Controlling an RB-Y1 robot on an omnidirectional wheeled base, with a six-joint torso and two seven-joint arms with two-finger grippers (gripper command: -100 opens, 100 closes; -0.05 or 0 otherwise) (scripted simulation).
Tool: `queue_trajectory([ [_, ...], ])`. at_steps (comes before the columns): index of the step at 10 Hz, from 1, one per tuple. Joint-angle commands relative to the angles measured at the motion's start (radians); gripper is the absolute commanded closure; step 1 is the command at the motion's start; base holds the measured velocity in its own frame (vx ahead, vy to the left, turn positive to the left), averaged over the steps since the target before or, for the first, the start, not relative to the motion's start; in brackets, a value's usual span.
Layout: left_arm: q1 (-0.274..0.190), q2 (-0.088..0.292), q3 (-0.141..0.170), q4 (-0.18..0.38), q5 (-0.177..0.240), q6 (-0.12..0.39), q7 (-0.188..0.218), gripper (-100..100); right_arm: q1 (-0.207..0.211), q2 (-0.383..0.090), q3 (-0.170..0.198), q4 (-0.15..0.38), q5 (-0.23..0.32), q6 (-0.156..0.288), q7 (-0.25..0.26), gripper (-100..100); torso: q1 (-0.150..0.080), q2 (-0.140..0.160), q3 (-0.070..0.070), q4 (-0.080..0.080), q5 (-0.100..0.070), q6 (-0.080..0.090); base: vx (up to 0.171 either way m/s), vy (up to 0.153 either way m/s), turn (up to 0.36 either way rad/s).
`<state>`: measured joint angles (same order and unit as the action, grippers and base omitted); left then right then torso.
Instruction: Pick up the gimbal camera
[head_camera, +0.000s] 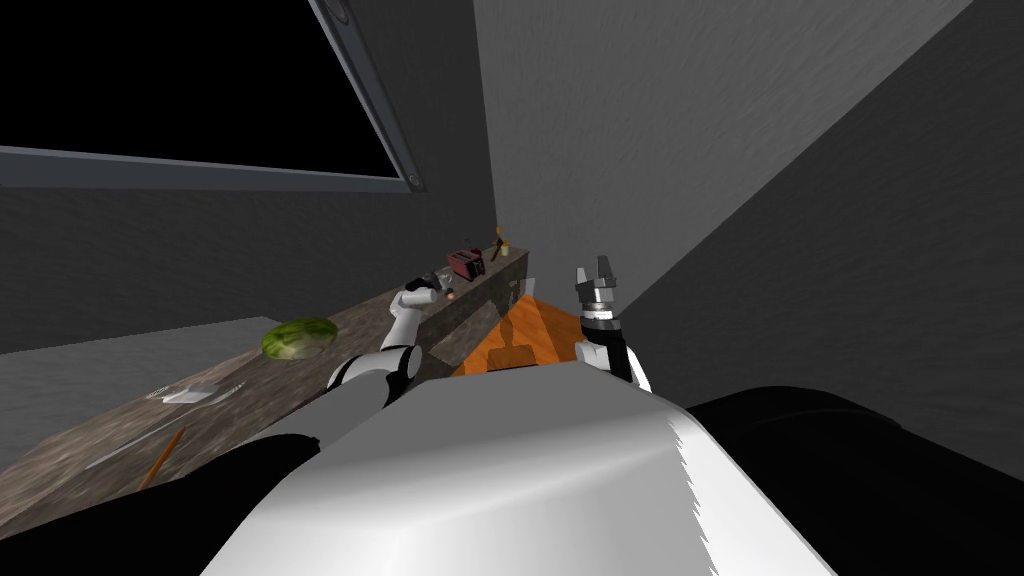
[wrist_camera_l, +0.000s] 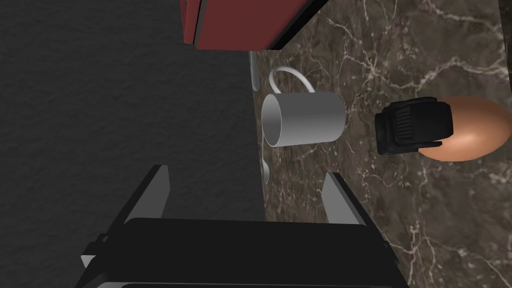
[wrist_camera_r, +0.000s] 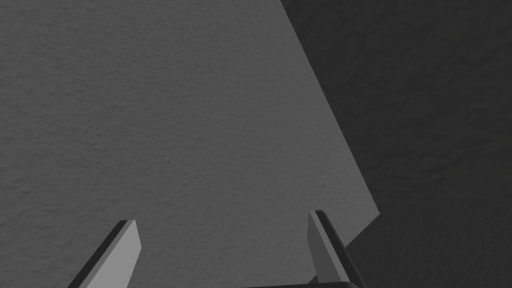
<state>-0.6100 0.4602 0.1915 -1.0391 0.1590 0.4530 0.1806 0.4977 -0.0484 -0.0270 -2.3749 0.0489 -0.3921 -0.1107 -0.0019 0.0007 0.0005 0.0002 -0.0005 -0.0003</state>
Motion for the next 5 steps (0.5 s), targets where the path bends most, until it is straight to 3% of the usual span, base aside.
queue_trajectory([
  [1, -0.017, 0.006, 0.003, 0.035, 0.003, 0.032, 0.002, -100, 0.0, 0.0, 0.0, 0.0, 0.0, 0.0, 0.0, 0, 0.0, 0.0, 0.0, 0.0, 0.0, 0.0, -0.011, -0.025, -0.003],
  [2, -0.053, 0.019, 0.009, 0.081, 0.01, 0.065, 0.006, -100, 0.0, 0.0, 0.0, 0.0, 0.0, 0.0, 0.0, 0, 0.0, 0.0, 0.0, 0.0, 0.0, 0.0, -0.018, -0.025, -0.012],
  [5, -0.087, 0.031, 0.014, 0.136, 0.017, 0.122, 0.009, -100, 0.0, 0.0, 0.0, 0.0, 0.0, 0.0, 0.0, 0, 0.0, 0.0, 0.0, 0.0, 0.0, 0.0, -0.013, -0.024, -0.01],
])
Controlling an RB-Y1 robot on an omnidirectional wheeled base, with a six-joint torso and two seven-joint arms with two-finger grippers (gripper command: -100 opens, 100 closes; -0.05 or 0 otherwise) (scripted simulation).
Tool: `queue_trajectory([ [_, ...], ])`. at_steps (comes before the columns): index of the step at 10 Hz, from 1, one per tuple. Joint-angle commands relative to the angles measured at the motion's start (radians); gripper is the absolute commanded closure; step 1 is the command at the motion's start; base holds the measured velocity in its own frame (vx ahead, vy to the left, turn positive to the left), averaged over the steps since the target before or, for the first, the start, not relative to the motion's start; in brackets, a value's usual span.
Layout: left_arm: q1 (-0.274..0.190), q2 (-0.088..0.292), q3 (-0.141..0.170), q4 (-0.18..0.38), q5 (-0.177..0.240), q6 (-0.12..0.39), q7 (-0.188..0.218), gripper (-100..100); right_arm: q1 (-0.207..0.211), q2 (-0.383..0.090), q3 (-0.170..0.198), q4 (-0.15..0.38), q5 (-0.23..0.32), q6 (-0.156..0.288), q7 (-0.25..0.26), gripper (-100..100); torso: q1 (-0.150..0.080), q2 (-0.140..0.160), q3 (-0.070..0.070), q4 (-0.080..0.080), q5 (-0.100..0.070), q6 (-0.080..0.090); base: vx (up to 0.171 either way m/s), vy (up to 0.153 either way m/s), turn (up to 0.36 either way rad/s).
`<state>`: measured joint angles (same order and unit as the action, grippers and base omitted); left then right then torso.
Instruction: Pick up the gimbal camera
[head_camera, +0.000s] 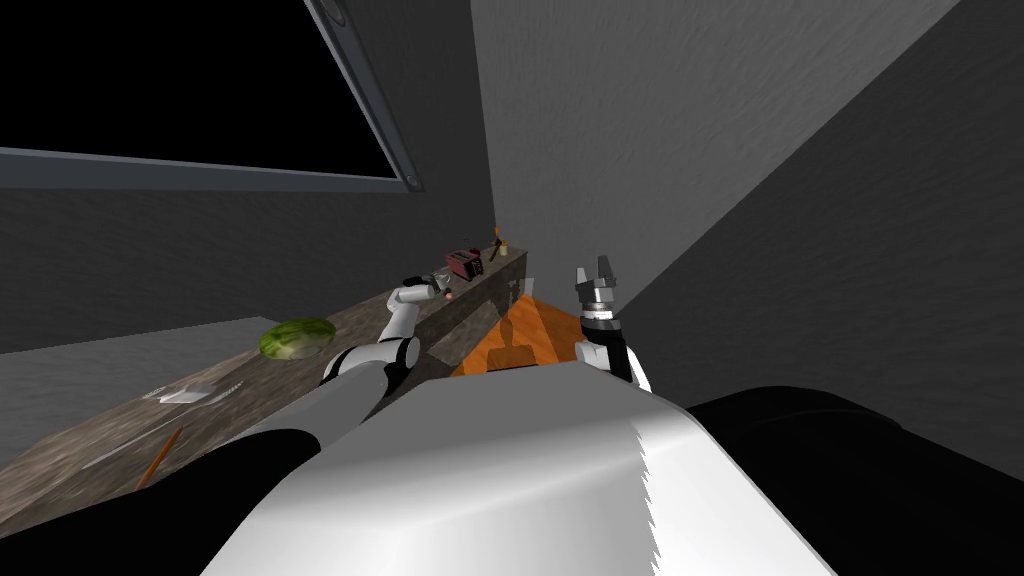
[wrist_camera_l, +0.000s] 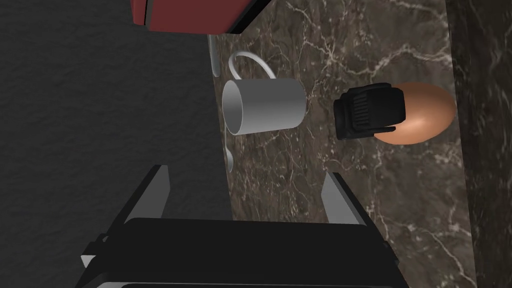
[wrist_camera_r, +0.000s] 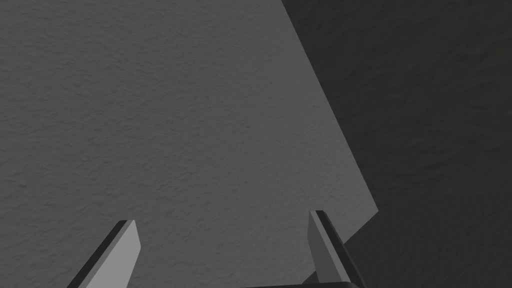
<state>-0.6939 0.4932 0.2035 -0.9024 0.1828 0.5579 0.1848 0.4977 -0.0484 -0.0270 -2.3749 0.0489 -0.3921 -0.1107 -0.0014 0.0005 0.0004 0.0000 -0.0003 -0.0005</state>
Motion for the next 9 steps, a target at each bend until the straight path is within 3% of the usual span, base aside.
queue_trajectory([
  [1, -0.034, 0.009, 0.007, 0.047, 0.0, 0.05, 0.008, -100, 0.0, 0.0, 0.0, 0.0, 0.0, 0.0, 0.0, 0, 0.0, 0.0, 0.0, 0.0, 0.0, 0.0, -0.012, -0.029, -0.019],
  [2, -0.034, 0.009, 0.007, 0.047, 0.0, 0.06, 0.008, -100, 0.0, 0.0, 0.0, 0.0, 0.0, 0.0, 0.0, 0, 0.0, 0.0, 0.0, 0.0, 0.0, 0.0, -0.008, -0.024, -0.011],
  [3, -0.064, 0.02, 0.012, 0.087, 0.005, 0.1, 0.011, -100, 0.0, 0.0, 0.0, 0.0, 0.0, 0.0, 0.0, 0, 0.0, 0.0, 0.0, 0.0, 0.0, 0.0, -0.004, -0.026, -0.024],
  [4, -0.064, 0.02, 0.012, 0.093, 0.005, 0.101, 0.011, -100, 0.0, 0.0, 0.0, 0.0, 0.0, 0.0, 0.0, 0, 0.0, 0.0, 0.0, 0.0, 0.0, 0.0, -0.003, -0.021, -0.016],
  [8, -0.142, 0.047, 0.023, 0.209, 0.018, 0.205, 0.017, -100, 0.0, 0.0, 0.0, 0.0, 0.0, 0.0, 0.0, 0, 0.0, -0.001, -0.001, 0.0, 0.0, 0.0, 0.003, -0.027, -0.029],
  [9, -0.142, 0.047, 0.023, 0.215, 0.018, 0.211, 0.017, -100, 0.0, 0.0, 0.0, 0.0, 0.0, 0.0, 0.0, 0, -0.001, -0.001, -0.001, 0.0, 0.0, 0.0, 0.009, -0.024, -0.02],
])
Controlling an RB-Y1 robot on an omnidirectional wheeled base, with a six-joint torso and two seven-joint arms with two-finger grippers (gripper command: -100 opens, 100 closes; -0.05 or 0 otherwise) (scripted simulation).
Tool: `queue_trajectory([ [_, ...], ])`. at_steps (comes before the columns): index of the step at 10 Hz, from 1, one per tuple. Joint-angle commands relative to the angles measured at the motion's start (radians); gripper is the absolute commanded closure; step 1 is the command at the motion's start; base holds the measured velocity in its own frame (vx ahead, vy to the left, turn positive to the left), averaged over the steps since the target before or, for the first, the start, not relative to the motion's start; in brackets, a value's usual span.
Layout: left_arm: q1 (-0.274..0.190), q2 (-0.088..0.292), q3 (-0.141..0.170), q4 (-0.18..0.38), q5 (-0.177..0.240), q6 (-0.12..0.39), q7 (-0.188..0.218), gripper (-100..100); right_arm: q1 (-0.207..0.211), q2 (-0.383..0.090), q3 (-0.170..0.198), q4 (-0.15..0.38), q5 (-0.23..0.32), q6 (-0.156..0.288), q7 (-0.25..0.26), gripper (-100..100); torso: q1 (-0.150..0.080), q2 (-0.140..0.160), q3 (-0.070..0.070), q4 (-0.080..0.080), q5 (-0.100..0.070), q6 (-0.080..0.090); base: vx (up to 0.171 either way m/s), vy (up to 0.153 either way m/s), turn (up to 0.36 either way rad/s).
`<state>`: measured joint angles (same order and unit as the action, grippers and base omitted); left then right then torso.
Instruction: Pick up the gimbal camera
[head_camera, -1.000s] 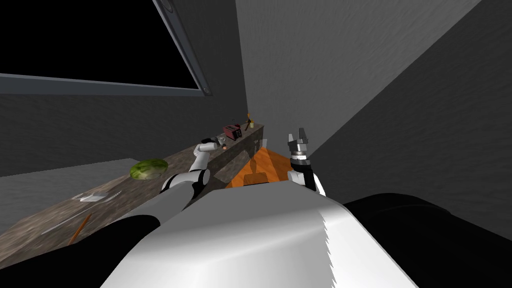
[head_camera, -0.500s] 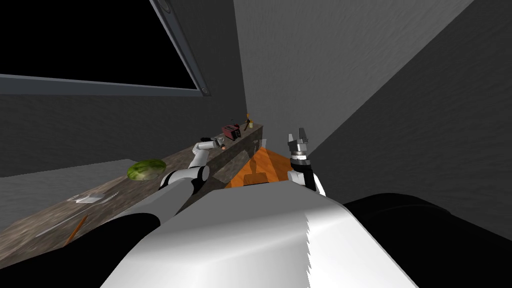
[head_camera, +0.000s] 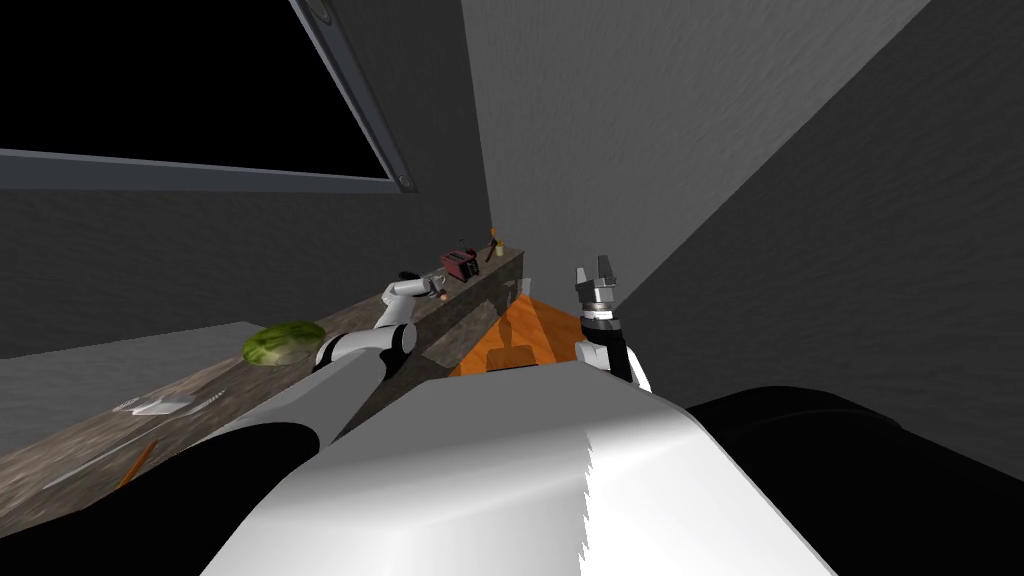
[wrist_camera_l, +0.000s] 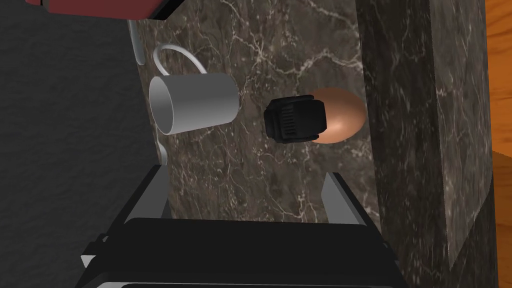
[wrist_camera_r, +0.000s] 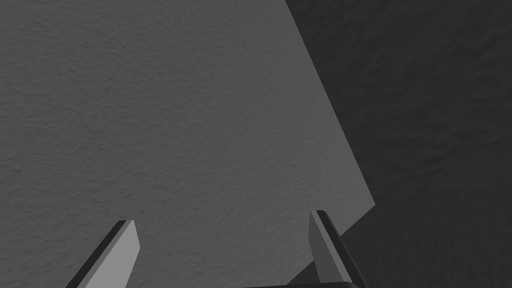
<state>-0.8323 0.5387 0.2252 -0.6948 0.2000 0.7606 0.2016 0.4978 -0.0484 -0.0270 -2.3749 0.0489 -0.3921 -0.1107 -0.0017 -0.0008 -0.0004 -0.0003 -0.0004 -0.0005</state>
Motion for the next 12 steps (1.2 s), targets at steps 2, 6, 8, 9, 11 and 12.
queue_trajectory([
  [2, -0.044, 0.016, 0.006, 0.074, 0.006, 0.066, 0.004, -100, 0.0, 0.0, 0.0, 0.0, 0.0, 0.0, 0.0, 0, 0.0, 0.0, 0.0, 0.0, 0.0, 0.0, 0.023, -0.023, -0.054],
  [6, -0.089, 0.032, 0.011, 0.162, 0.01, 0.143, 0.007, -100, 0.0, 0.0, 0.0, 0.0, 0.0, 0.0, 0.0, 0, 0.001, -0.004, -0.002, -0.001, 0.0, 0.0, 0.059, -0.009, -0.047],
  [8, -0.09, 0.033, 0.012, 0.181, 0.01, 0.156, 0.008, -100, 0.0, 0.0, 0.0, 0.0, 0.0, 0.0, 0.0, 0, 0.002, -0.004, -0.003, -0.001, 0.001, 0.0, 0.064, 0.013, -0.029],
  [9, -0.08, 0.031, 0.012, 0.156, 0.01, 0.166, 0.012, -100, 0.0, 0.0, 0.0, 0.0, 0.0, 0.0, 0.0, 0, 0.003, -0.003, -0.002, -0.001, 0.001, 0.0, 0.018, 0.008, -0.001],
  [11, -0.075, 0.041, 0.043, 0.169, 0.028, 0.164, -0.039, -100, 0.0, 0.0, 0.0, 0.0, 0.0, 0.0, 0.0, 0, 0.002, 0.0, 0.0, 0.0, 0.001, 0.0, 0.033, -0.023, 0.086],
  [12, -0.075, 0.041, 0.043, 0.169, 0.028, 0.164, -0.052, -100, 0.0, 0.0, 0.0, 0.0, 0.0, 0.0, 0.0, 0, 0.0, -0.003, -0.001, 0.0, 0.0, -0.001, 0.091, -0.08, 0.108],
])
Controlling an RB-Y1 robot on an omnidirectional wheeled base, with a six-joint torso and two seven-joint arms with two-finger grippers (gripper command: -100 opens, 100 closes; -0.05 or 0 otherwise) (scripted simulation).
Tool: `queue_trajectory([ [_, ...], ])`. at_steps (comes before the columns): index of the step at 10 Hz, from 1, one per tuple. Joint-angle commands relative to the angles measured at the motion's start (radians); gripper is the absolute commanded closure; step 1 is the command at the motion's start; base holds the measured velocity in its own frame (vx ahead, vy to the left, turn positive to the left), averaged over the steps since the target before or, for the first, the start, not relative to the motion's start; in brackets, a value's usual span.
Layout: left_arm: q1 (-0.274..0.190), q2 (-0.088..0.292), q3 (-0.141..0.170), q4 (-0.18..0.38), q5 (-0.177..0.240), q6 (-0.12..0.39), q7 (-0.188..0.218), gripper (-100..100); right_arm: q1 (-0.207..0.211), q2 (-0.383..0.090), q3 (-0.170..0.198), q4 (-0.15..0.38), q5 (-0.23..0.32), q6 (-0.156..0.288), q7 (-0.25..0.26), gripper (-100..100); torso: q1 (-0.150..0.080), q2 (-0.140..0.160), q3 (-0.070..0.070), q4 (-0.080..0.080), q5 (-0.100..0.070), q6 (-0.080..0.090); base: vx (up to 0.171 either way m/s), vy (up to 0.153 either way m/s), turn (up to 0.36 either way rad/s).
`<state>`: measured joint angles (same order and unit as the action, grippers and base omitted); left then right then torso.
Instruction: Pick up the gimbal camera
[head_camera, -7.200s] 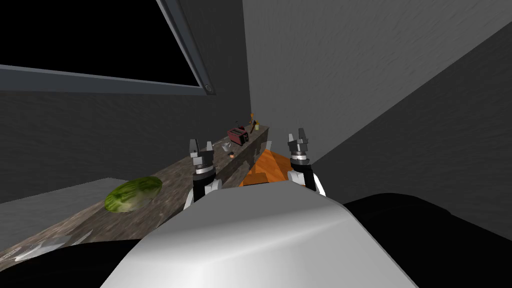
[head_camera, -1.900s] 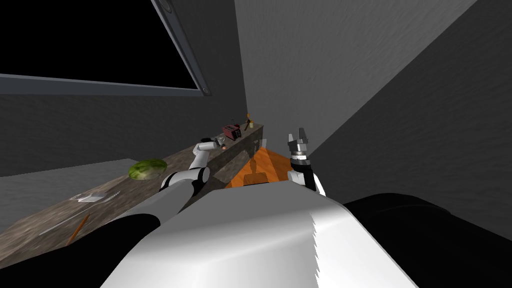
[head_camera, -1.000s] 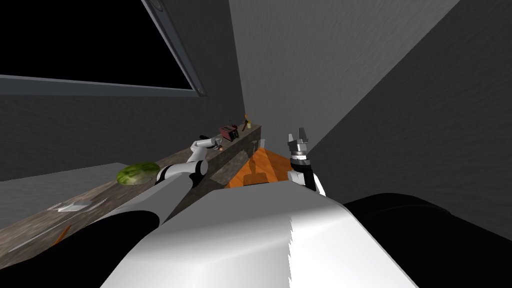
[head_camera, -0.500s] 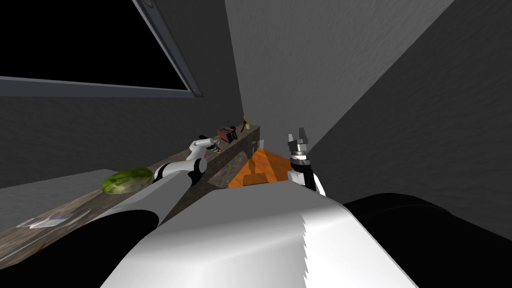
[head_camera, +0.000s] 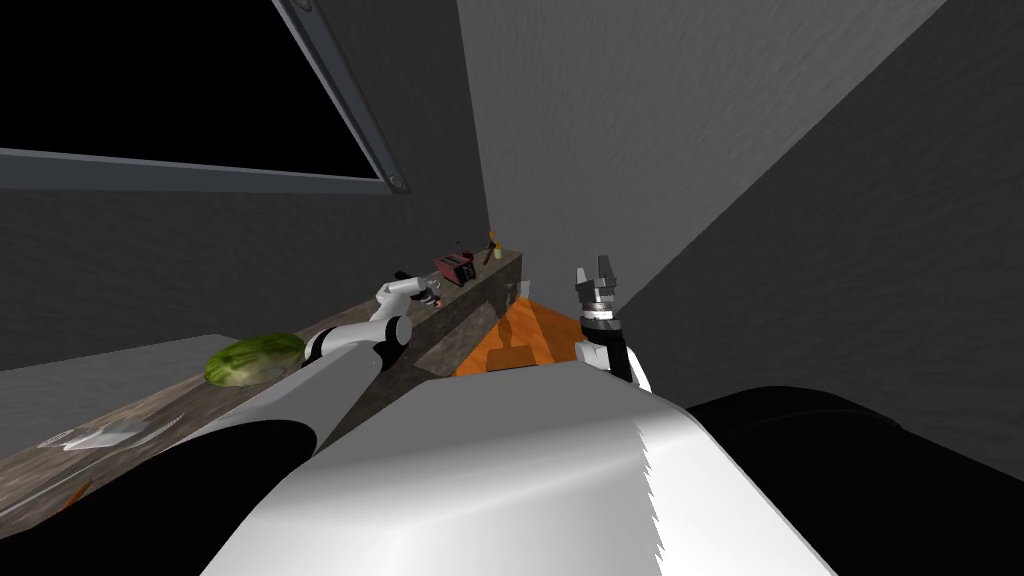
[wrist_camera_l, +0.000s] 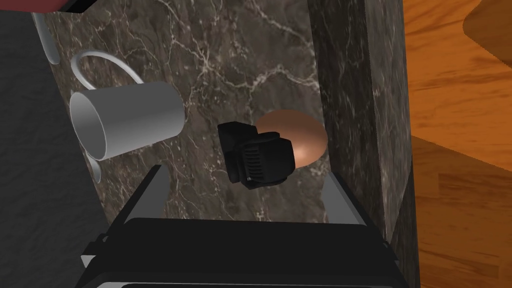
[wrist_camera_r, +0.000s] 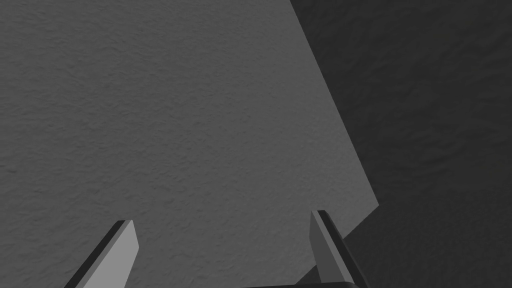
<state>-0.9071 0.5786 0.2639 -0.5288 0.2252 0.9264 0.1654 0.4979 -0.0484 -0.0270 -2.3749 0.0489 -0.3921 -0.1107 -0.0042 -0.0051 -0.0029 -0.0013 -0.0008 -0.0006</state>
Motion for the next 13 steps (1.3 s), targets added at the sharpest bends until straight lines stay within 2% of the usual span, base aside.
queue_trajectory([
  [1, 0.005, 0.011, 0.035, 0.015, 0.02, -0.004, -0.05, -100, 0.0, 0.0, 0.0, 0.0, 0.0, 0.0, 0.0, 0, 0.0, 0.0, 0.0, 0.0, 0.0, 0.0, 0.126, -0.119, 0.162],
  [2, 0.005, 0.011, 0.035, 0.015, 0.02, -0.004, -0.076, -100, 0.0, 0.0, 0.0, 0.0, 0.0, 0.0, 0.0, 0, -0.003, -0.002, -0.001, 0.0, -0.001, -0.001, 0.104, -0.096, 0.082],
  [3, 0.01, 0.021, 0.065, 0.026, 0.038, -0.006, -0.103, -100, 0.0, 0.0, 0.0, 0.0, 0.0, 0.0, 0.0, 0, -0.002, -0.002, -0.001, -0.001, -0.001, 0.0, 0.114, -0.087, 0.146],
  [5, 0.01, 0.021, 0.065, 0.026, 0.038, -0.006, -0.143, -100, 0.0, 0.0, 0.0, 0.0, 0.0, 0.0, 0.0, 0, 0.0, -0.001, -0.001, 0.0, 0.0, 0.0, 0.056, -0.057, 0.042],
  [6, 0.016, 0.03, 0.096, 0.037, 0.056, -0.008, -0.182, -100, 0.0, 0.0, 0.0, 0.0, 0.0, 0.0, 0.0, 0, 0.002, 0.002, 0.001, 0.0, 0.0, 0.0, 0.058, -0.063, 0.149],
  [7, 0.016, 0.03, 0.096, 0.037, 0.056, -0.008, -0.207, -100, 0.0, 0.0, 0.0, 0.0, 0.0, 0.0, 0.0, 0, 0.001, 0.001, 0.001, 0.0, 0.0, -0.001, 0.071, -0.074, 0.099],
  [8, 0.021, 0.04, 0.127, 0.049, 0.074, -0.01, -0.235, -100, 0.0, 0.0, 0.0, 0.0, 0.0, 0.0, 0.0, 0, 0.0, 0.001, 0.0, 0.0, 0.0, 0.0, 0.113, -0.088, 0.148],
  [9, 0.021, 0.04, 0.127, 0.049, 0.074, -0.01, -0.263, -100, 0.0, 0.0, 0.0, 0.0, 0.0, 0.0, 0.0, 0, 0.0, -0.002, -0.001, 0.0, 0.0, 0.0, 0.087, -0.081, 0.094],
  [10, 0.021, 0.04, 0.127, 0.049, 0.074, -0.01, -0.271, -100, 0.0, 0.0, 0.0, 0.0, 0.0, 0.0, 0.0, 0, 0.0, -0.001, -0.001, 0.0, 0.0, 0.0, 0.023, -0.043, -0.006],
  [11, 0.026, 0.05, 0.158, 0.06, 0.091, -0.012, -0.311, -100, 0.0, 0.0, 0.0, 0.0, 0.0, 0.0, 0.0, 0, 0.002, 0.002, 0.001, 0.0, 0.0, 0.001, 0.063, -0.083, 0.137],
  [12, 0.026, 0.05, 0.158, 0.06, 0.091, -0.012, -0.334, -100, 0.0, 0.0, 0.0, 0.0, 0.0, 0.0, 0.0, 0, 0.0, 0.001, 0.0, 0.0, 0.0, 0.0, 0.066, -0.093, 0.11],
  [13, 0.032, 0.06, 0.188, 0.072, 0.109, -0.014, -0.363, -100, 0.0, 0.0, 0.0, 0.0, 0.0, 0.0, 0.0, 0, -0.001, 0.001, 0.0, 0.0, 0.0, 0.0, 0.09, -0.098, 0.153],
])
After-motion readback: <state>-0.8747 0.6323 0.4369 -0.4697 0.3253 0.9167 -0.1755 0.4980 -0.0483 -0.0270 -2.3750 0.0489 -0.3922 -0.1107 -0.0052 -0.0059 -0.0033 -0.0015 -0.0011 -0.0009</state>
